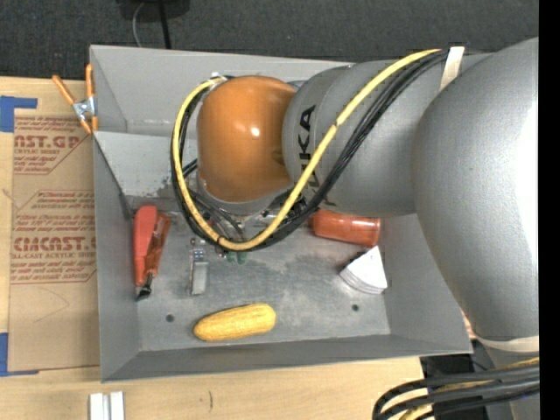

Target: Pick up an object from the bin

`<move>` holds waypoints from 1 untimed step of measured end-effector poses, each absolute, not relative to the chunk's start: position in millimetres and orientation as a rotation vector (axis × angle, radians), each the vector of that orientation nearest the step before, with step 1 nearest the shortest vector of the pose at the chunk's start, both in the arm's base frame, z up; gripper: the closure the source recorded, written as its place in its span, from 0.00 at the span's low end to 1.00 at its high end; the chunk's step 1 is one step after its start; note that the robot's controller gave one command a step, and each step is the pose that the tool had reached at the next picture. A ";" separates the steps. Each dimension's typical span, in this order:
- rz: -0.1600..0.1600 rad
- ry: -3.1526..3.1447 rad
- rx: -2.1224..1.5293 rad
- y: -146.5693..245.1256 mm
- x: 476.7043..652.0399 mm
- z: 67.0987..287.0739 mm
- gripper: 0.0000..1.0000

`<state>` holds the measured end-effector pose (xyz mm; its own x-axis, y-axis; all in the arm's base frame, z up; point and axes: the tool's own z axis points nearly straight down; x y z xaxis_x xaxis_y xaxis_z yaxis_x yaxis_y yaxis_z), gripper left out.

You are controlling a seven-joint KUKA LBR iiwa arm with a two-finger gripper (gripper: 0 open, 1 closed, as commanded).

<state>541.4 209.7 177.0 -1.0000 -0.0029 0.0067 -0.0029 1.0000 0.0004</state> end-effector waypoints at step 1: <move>-0.003 -3.142 0.002 208.8 543.4 181.5 0.00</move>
Offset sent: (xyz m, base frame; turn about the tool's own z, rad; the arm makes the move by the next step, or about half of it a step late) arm -0.0322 -0.0638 -0.1070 -0.0785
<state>543.4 208.8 181.5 -1.0000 -0.0011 -0.0005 -0.0011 1.0000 0.0019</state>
